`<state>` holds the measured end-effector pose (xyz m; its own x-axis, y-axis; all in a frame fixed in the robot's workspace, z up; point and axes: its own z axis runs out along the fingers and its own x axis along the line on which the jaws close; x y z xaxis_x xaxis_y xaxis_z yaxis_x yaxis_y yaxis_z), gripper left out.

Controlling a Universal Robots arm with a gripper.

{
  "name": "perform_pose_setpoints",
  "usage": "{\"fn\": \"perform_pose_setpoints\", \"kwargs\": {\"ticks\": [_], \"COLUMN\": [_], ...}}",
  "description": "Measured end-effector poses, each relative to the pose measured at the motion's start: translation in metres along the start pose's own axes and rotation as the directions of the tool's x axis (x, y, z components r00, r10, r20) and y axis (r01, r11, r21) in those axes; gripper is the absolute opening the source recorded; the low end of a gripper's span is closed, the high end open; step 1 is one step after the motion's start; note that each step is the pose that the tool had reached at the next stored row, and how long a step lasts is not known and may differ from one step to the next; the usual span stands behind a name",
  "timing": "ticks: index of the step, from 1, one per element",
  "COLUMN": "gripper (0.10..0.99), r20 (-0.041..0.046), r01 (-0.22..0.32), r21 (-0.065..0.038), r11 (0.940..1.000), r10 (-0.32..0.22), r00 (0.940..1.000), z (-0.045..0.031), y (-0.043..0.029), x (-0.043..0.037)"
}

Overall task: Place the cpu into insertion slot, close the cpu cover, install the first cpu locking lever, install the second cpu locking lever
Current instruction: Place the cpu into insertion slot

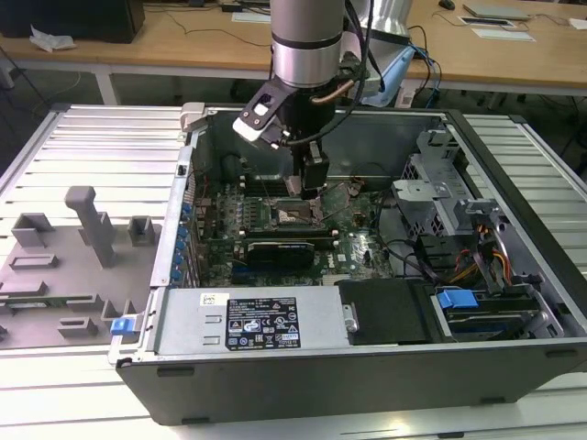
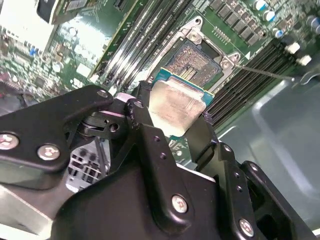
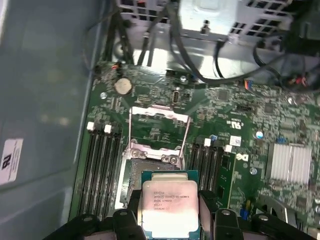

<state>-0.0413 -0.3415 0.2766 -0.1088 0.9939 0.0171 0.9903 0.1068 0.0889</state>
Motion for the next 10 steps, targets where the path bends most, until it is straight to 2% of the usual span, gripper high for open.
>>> {"fn": "perform_pose_setpoints", "kwargs": {"ticks": [4,6,10], "gripper": [0.537,0.537,0.537], "r20": [0.0066,0.0108,0.0188], "r01": [-0.075,-0.123,-0.216], "r21": [-0.002,-0.003,-0.006], "r11": [0.9972,0.9924,0.9764], "r10": [0.075,0.123,0.216], "r00": [0.9972,0.9924,0.9762], "z": [0.001,0.0017,0.0029], "y": [-0.0001,-0.0001,-0.0003], "x": [0.0,0.0,0.0]}}
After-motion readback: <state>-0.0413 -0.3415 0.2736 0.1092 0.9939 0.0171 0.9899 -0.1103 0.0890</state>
